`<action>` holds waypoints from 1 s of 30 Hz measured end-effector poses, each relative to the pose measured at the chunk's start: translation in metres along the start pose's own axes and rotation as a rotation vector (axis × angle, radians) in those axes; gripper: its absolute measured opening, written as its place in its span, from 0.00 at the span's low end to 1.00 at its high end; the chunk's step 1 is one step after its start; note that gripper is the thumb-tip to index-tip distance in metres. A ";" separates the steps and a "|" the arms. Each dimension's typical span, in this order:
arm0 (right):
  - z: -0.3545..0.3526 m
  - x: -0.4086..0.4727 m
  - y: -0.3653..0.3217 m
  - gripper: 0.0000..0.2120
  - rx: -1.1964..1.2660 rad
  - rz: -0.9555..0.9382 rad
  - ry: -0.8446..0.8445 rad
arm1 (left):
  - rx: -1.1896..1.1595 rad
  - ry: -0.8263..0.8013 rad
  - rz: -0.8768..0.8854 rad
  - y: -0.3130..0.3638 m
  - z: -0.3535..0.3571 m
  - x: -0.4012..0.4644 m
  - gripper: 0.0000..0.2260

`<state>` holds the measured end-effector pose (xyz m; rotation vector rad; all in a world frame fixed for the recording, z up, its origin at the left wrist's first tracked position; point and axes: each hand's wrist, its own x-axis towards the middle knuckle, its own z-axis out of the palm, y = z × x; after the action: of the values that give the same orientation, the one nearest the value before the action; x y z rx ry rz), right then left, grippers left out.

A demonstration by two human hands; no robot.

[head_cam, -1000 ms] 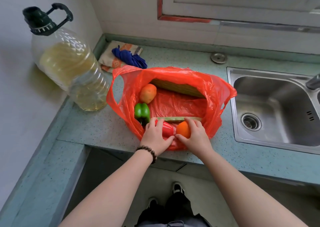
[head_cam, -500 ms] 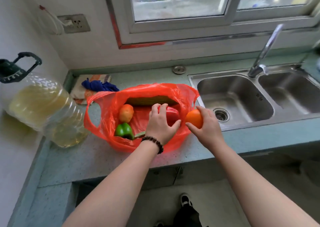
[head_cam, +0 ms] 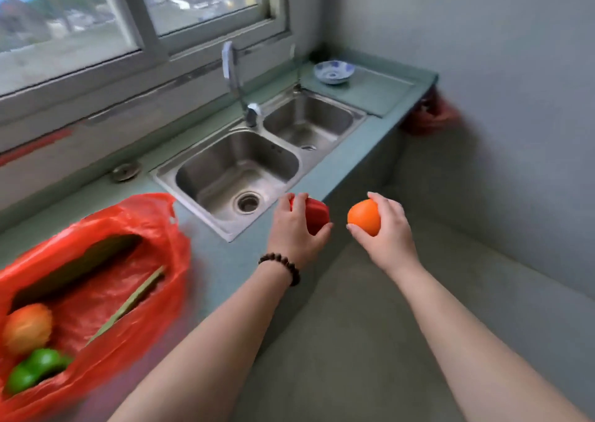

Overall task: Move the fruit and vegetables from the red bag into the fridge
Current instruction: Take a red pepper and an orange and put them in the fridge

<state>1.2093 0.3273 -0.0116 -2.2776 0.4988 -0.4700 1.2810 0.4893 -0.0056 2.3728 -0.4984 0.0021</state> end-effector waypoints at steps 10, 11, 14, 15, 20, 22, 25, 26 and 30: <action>-0.194 -0.047 0.165 0.32 -0.068 0.242 0.324 | -0.058 -0.240 0.313 0.202 0.165 -0.019 0.32; -0.216 -0.054 0.183 0.32 -0.084 0.261 0.357 | -0.067 -0.267 0.341 0.225 0.184 -0.025 0.32; -0.281 -0.075 0.232 0.33 -0.114 0.324 0.453 | -0.095 -0.346 0.433 0.295 0.238 -0.045 0.32; -0.302 -0.082 0.246 0.33 -0.121 0.346 0.486 | -0.104 -0.367 0.468 0.318 0.255 -0.052 0.31; -0.401 -0.130 0.308 0.33 -0.183 0.460 0.682 | -0.153 -0.462 0.638 0.425 0.328 -0.086 0.31; -0.433 -0.152 0.329 0.33 -0.208 0.517 0.754 | -0.176 -0.503 0.697 0.461 0.352 -0.100 0.31; -0.473 -0.181 0.354 0.32 -0.233 0.605 0.849 | -0.202 -0.570 0.782 0.508 0.384 -0.120 0.31; -0.484 -0.189 0.361 0.32 -0.239 0.630 0.877 | -0.211 -0.595 0.807 0.522 0.394 -0.126 0.31; -0.525 -0.214 0.391 0.32 -0.276 0.717 0.980 | -0.257 -0.684 0.910 0.581 0.438 -0.144 0.31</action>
<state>0.6971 -0.1324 0.0066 -1.7734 1.8600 -1.1617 0.8839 -0.1365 0.0180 1.6635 -1.7368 -0.4370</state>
